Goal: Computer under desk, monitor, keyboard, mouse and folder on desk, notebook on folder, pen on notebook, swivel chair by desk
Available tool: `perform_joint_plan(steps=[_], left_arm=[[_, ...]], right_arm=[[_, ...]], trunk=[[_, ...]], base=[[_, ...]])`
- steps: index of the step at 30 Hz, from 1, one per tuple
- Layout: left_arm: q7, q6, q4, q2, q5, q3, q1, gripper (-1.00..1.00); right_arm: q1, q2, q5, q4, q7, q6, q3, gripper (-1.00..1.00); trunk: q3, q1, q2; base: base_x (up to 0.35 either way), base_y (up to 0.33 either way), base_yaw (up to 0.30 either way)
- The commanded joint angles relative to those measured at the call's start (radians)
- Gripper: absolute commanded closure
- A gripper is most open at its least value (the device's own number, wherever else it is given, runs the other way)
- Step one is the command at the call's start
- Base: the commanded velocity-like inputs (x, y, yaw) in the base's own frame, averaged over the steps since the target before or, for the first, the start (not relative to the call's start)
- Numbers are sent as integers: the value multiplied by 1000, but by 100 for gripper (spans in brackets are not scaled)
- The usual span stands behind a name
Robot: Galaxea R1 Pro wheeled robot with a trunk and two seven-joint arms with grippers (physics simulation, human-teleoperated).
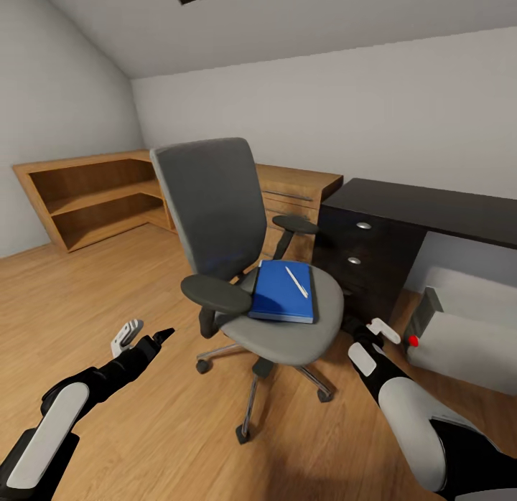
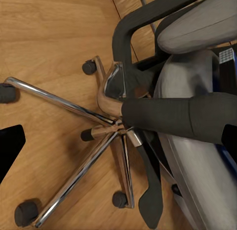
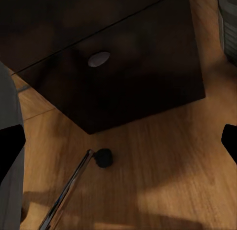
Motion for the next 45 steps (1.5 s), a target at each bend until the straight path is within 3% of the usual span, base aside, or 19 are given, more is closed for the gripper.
perform_joint_plan(steps=[1, 45], left_arm=[[9, 2, -1, 0, 11, 0, -1, -100], [9, 2, -1, 1, 10, 0, -1, -100]], right_arm=[[0, 0, -11, 0, -1, -5, 2, -100], [1, -1, -15, -8, 6, -1, 1, -100]], trunk=[[-1, 0, 0], [-1, 0, 0]], base=[[0, 0, 0], [-43, 33, 0]])
